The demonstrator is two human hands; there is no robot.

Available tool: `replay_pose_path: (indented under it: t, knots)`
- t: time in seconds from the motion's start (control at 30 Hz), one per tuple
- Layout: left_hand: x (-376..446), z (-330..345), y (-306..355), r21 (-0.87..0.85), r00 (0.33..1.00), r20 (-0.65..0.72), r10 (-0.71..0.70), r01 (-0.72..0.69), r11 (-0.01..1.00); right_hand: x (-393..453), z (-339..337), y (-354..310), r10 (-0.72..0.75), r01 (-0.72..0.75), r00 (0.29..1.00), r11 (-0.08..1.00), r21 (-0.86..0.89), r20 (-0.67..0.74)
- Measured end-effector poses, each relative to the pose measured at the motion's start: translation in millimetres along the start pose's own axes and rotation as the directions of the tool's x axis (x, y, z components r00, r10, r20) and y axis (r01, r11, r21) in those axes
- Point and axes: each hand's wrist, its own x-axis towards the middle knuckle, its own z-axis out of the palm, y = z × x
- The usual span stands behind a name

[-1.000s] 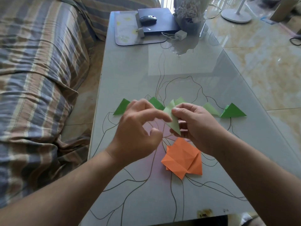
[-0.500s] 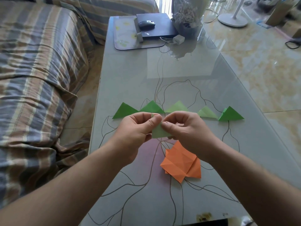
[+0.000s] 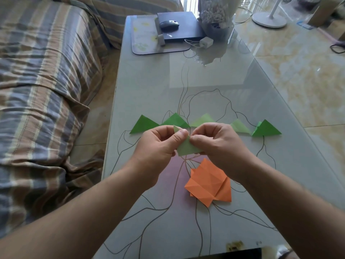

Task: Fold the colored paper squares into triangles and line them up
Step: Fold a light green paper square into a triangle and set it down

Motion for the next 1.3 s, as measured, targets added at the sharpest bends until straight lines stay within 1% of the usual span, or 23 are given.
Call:
replay_pose_path:
  t: [0.07, 0.17, 0.27, 0.4, 0.53, 0.63, 0.77, 0.87, 0.97, 1.3]
  knots:
    - [0, 1, -1, 0.028, 1.000, -0.004, -0.015, 0.015, 1.000, 0, 0, 0, -0.004, 0.004, 1.000, 1.000, -0.002, -0.012]
    - [0, 1, -1, 0.083, 0.999, 0.038, -0.023, 0.020, 0.996, -1, -3, 1, -0.023, 0.023, 1.000, 1.000, -0.005, 0.001]
    - [1, 0, -1, 0.060, 1.000, 0.013, -0.009, 0.008, 0.998, -3, -3, 0, -0.017, 0.017, 1.000, 1.000, -0.017, 0.022]
    - [1, -1, -1, 0.025, 1.000, -0.013, 0.015, -0.015, 1.000, -3, 1, -2, -0.024, 0.024, 1.000, 1.000, -0.005, 0.008]
    - [1, -3, -1, 0.023, 0.999, -0.041, 0.004, -0.003, 1.000, -4, 0, -4, -0.017, 0.018, 0.999, 1.000, -0.011, 0.035]
    - [3, -5, 2, 0.018, 0.998, -0.068, 0.002, -0.001, 1.000, -3, -1, -4, -0.016, 0.016, 1.000, 1.000, -0.021, 0.019]
    - [3, -4, 3, 0.022, 0.997, -0.069, 0.020, -0.019, 1.000, -1, 0, -4, -0.035, 0.034, 0.999, 0.999, -0.026, -0.019]
    - [3, -7, 5, 0.009, 0.996, -0.085, 0.021, -0.021, 1.000, -1, 0, -2, -0.020, 0.020, 1.000, 0.999, -0.042, -0.016]
    - [3, -7, 5, 0.012, 0.995, -0.095, 0.013, -0.012, 1.000, -1, -1, -2, -0.037, 0.037, 0.999, 0.996, -0.083, 0.000]
    - [7, -9, 4, -0.022, 0.989, -0.148, -0.005, 0.002, 1.000, -1, -3, -2, -0.045, 0.043, 0.999, 0.993, -0.106, -0.022]
